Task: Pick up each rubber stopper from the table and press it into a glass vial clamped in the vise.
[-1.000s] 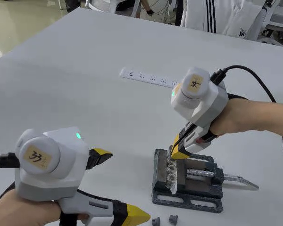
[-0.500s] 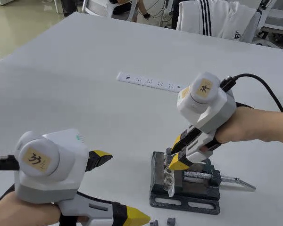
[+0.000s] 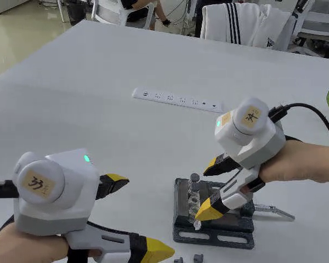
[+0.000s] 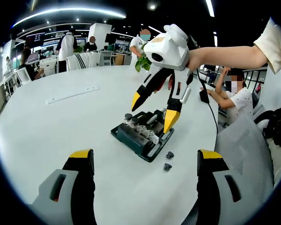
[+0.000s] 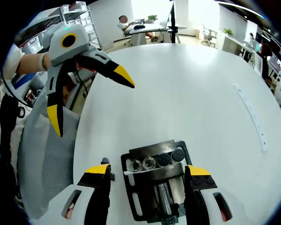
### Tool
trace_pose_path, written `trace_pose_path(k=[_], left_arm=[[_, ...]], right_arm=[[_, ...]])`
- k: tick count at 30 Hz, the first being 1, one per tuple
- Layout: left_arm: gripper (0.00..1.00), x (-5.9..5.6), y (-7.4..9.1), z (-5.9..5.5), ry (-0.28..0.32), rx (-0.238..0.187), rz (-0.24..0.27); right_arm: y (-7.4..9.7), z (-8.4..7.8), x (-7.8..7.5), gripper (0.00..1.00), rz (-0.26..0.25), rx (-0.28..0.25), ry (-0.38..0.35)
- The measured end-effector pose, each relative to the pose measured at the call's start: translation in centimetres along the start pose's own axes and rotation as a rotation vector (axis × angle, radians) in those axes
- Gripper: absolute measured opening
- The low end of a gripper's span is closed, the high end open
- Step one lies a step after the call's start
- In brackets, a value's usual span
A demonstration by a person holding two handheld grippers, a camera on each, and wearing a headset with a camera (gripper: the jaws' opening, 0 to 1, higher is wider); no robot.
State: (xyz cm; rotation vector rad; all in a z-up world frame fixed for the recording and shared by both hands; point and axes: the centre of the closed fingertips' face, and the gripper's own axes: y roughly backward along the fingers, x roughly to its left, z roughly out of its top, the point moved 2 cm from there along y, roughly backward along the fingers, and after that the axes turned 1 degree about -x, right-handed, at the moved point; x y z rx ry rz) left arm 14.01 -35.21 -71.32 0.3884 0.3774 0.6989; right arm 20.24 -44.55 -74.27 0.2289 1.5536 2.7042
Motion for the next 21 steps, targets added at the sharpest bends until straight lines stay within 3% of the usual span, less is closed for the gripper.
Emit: trace_pose_path(k=[8, 21], left_arm=[[0.91, -0.5, 0.1, 0.8, -0.001, -0.013, -0.003], [0.91, -0.9, 0.1, 1.3, -0.026, -0.006, -0.014]], right_arm=[[-0.1, -0.9, 0.8, 0.73, -0.015, -0.032, -0.019], [0.5, -1.7, 3.0, 0.67, -0.012, -0.086, -0.042]])
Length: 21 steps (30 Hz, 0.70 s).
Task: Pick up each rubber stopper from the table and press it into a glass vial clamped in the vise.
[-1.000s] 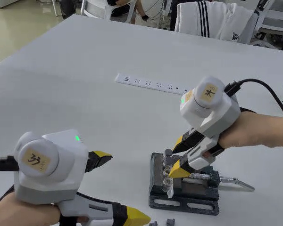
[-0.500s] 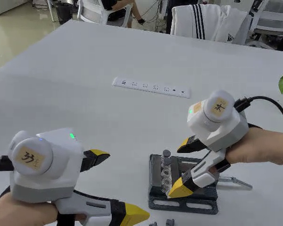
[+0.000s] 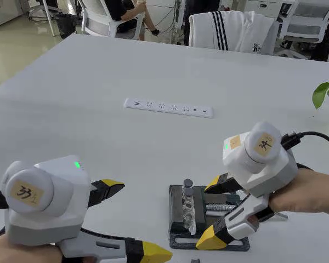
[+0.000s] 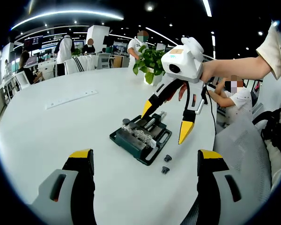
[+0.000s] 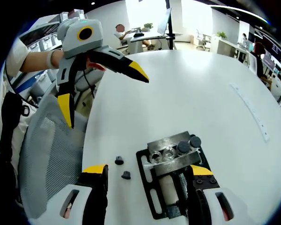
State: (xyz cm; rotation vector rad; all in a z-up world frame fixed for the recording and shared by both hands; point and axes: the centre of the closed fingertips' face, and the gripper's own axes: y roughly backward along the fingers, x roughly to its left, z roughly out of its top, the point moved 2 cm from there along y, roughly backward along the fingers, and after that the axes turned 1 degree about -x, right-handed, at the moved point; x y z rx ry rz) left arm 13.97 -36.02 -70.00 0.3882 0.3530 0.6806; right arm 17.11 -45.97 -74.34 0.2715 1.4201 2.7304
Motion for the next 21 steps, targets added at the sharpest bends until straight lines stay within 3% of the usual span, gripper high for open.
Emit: trace_pose_path(k=[12, 21], left_arm=[[0.91, -0.3, 0.2, 0.2, -0.012, 0.007, -0.005], [0.90, -0.4, 0.5, 0.2, -0.016, 0.012, -0.005]], right_arm=[[-0.1, -1.7, 2.3, 0.56, 0.003, -0.059, -0.050], [-1.0, -3.1, 3.3, 0.50, 0.007, -0.065, -0.093]])
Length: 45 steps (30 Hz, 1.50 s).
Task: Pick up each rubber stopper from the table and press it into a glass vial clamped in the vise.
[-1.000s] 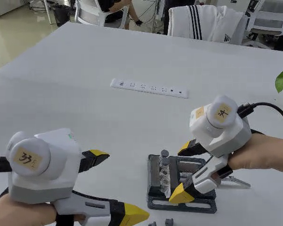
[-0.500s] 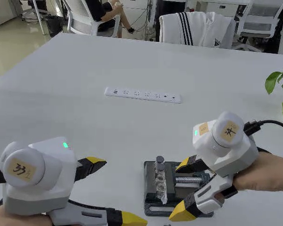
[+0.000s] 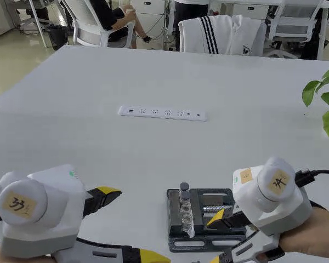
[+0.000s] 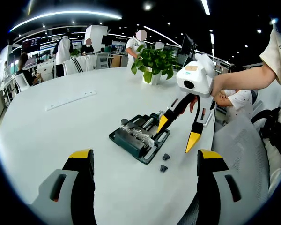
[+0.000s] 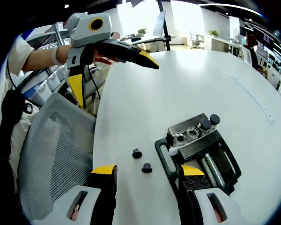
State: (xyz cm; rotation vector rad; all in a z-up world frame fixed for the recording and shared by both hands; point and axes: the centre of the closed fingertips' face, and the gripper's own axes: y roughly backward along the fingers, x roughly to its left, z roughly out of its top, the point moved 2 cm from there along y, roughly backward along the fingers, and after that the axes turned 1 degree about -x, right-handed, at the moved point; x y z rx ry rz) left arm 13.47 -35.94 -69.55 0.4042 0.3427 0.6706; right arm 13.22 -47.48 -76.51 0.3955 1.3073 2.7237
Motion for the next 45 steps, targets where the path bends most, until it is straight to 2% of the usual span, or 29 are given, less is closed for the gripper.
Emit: trace_pose_path(k=[6, 12, 15, 19, 27, 28, 40, 43, 45], left_arm=[[0.90, -0.2, 0.1, -0.1, -0.005, 0.007, -0.002], [0.90, -0.2, 0.2, 0.1, -0.005, 0.001, 0.000], [0.90, -0.2, 0.3, 0.0, -0.002, -0.001, 0.000], [0.90, -0.2, 0.4, 0.0, -0.004, -0.001, 0.001], [0.89, -0.5, 0.5, -0.2, -0.001, 0.000, 0.000], [0.89, -0.5, 0.6, -0.2, -0.001, 0.002, 0.001], [0.89, -0.7, 0.5, -0.3, 0.005, 0.001, 0.003], [0.89, -0.8, 0.4, -0.2, 0.006, -0.003, 0.003], [0.89, -0.8, 0.4, -0.3, 0.009, -0.004, 0.005]], right_arm=[[-0.9, -0.8, -0.1, 0.41, -0.008, -0.021, -0.012], [-1.9, -1.4, -0.2, 0.27, -0.023, -0.039, -0.016], [-2.3, -1.5, 0.1, 0.25, -0.016, -0.038, -0.021], [-2.8, -1.8, 0.2, 0.22, -0.031, -0.030, -0.010], [-3.5, -2.2, -0.3, 0.16, -0.048, -0.031, -0.024], [-3.5, -2.1, -0.5, 0.15, -0.065, -0.032, -0.009], [-4.1, -2.4, 0.0, 0.10, -0.056, -0.038, -0.032], [-4.1, -2.4, 0.1, 0.08, -0.067, -0.045, -0.036], [-4.2, -2.6, -0.1, 0.08, -0.068, -0.053, -0.044]])
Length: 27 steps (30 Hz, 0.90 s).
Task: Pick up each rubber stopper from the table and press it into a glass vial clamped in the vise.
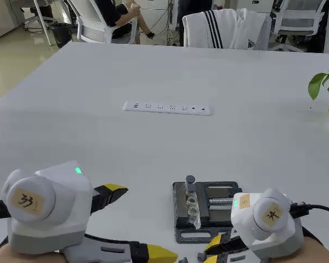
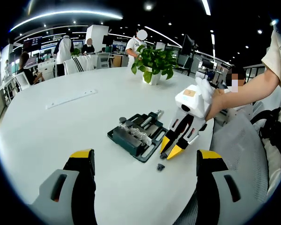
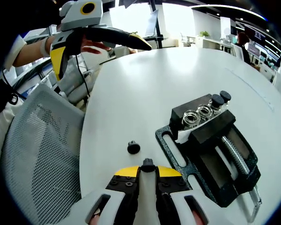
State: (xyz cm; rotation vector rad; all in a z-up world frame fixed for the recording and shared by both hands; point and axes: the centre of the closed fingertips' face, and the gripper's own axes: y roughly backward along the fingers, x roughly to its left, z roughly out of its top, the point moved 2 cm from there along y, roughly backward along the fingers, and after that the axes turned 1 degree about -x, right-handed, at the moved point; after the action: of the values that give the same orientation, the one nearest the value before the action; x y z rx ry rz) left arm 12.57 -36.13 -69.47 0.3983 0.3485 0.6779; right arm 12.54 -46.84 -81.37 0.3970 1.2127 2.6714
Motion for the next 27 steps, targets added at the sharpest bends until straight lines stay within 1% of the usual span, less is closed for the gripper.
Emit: trace_pose_path(k=[3, 6, 7, 8, 10, 12, 15, 17, 18, 20, 21, 25, 27], left_arm=[[0.89, 0.0, 0.0, -0.1, 0.006, -0.001, 0.002], [0.89, 0.0, 0.0, -0.1, 0.006, 0.002, 0.002], [0.89, 0.1, 0.0, 0.0, 0.007, 0.000, 0.003], [0.88, 0.1, 0.0, 0.1, 0.011, -0.003, 0.006], [0.88, 0.1, -0.1, 0.1, 0.025, -0.008, 0.005], [0.88, 0.1, -0.3, 0.2, 0.034, -0.012, 0.005], [0.86, -0.2, -0.8, -0.1, 0.042, -0.001, -0.008], [0.85, -0.5, -1.3, -0.2, 0.059, 0.006, -0.023], [0.85, -0.6, -1.5, -0.3, 0.061, 0.008, -0.026], [0.85, -0.8, -1.9, -0.5, 0.062, 0.015, -0.038], [0.84, -1.0, -2.1, -0.6, 0.067, 0.018, -0.041], [0.83, -1.6, -2.8, -0.5, 0.094, 0.026, -0.064], [0.79, -1.9, -3.1, -0.5, 0.114, 0.036, -0.072]], right_arm=[[0.0, 0.1, 0.0, 0.08, -0.004, -0.005, -0.004], [0.2, 0.1, 0.1, 0.08, -0.011, 0.004, 0.015], [0.4, 0.1, 0.1, 0.08, -0.013, 0.002, 0.019], [0.6, 0.2, 0.3, 0.08, -0.003, -0.001, 0.016], [1.0, 0.3, 0.3, 0.08, -0.012, -0.001, 0.025], [1.7, 0.7, 0.4, 0.08, -0.019, -0.005, 0.044], [2.4, 1.1, 0.3, 0.08, -0.026, -0.018, 0.051], [2.8, 1.2, 0.2, 0.08, -0.037, -0.015, 0.058], [3.1, 1.4, 0.3, 0.08, -0.042, -0.021, 0.071], [3.3, 1.5, 0.3, 0.08, -0.048, -0.019, 0.069], [3.6, 1.7, 0.5, 0.08, -0.054, -0.020, 0.084], [4.3, 1.9, 0.8, 0.08, -0.061, -0.013, 0.099], [4.7, 2.1, 1.1, 0.08, -0.066, -0.014, 0.110]])
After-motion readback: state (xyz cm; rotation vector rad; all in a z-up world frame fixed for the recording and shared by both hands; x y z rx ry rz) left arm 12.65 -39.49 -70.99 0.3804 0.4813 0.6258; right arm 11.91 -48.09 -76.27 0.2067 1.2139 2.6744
